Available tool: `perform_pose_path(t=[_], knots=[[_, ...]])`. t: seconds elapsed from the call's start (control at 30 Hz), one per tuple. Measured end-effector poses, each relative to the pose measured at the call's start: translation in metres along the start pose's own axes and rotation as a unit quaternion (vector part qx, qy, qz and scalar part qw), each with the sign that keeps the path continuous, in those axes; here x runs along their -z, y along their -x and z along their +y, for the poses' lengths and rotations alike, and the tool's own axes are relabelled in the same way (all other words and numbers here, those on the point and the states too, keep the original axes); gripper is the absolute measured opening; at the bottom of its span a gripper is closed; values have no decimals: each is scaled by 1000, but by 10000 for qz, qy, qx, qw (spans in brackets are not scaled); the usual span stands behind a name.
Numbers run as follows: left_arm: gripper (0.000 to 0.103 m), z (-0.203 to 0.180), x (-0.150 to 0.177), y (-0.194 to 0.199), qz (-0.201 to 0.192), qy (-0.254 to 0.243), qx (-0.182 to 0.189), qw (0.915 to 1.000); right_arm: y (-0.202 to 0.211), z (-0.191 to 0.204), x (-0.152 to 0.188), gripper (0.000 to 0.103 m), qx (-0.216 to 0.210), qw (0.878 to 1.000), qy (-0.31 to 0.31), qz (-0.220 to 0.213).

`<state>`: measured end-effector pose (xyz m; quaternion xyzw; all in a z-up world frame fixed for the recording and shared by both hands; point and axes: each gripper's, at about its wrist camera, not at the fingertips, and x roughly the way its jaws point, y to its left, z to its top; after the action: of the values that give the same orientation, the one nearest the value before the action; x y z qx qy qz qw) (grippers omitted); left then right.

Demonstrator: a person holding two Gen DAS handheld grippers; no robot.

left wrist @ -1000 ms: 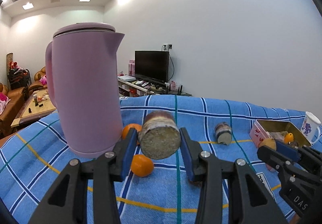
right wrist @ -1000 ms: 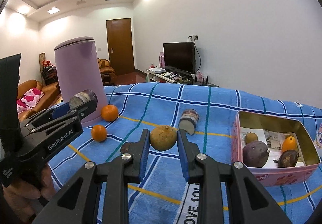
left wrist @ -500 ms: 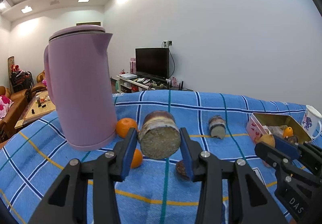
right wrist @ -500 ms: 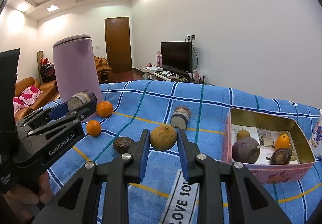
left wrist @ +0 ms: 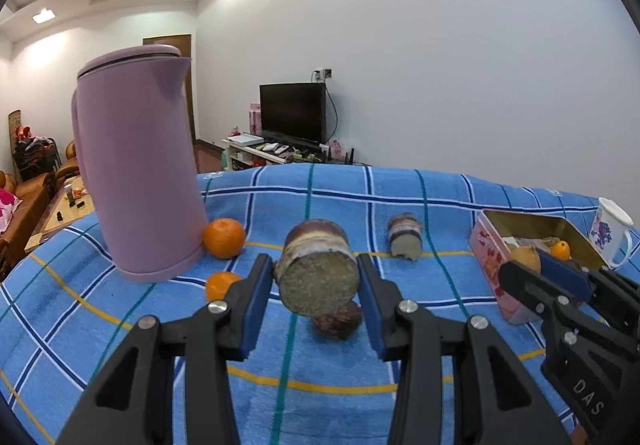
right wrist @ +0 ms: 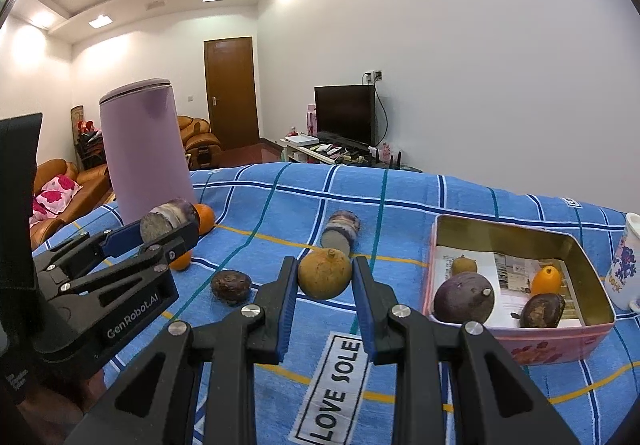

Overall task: Organize fruits
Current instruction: 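Carry the tan fruit and tuber piece over the pink tin and lower them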

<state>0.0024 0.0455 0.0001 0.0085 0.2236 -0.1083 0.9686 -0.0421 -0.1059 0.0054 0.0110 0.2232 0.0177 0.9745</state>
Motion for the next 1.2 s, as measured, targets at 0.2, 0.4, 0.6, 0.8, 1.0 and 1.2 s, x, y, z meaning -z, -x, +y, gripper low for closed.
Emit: perform_pose_path(t=[0.2, 0.4, 0.6, 0.8, 1.0, 1.2], knots=[[44, -11, 2, 2, 87, 6, 191, 9998, 5, -16, -2, 29, -383, 9991, -203, -22], [44, -22, -2, 6, 47, -35, 298, 9995, 19, -30, 0, 29, -615, 9976, -283, -146], [44, -44, -6, 8, 27, -157, 498, 9986, 25, -46, 1, 29, -677, 9965, -459, -181], [44, -63, -9, 7, 13, -256, 626, 9977, 30, -61, -3, 29, -511, 9968, -541, -290], [44, -89, -15, 6, -22, -444, 779, 9960, 34, -79, -7, 29, -196, 9975, -551, -402], [44, -117, -18, 1, -41, -618, 925, 9938, 34, -104, -8, 29, 206, 9973, -557, -424]])
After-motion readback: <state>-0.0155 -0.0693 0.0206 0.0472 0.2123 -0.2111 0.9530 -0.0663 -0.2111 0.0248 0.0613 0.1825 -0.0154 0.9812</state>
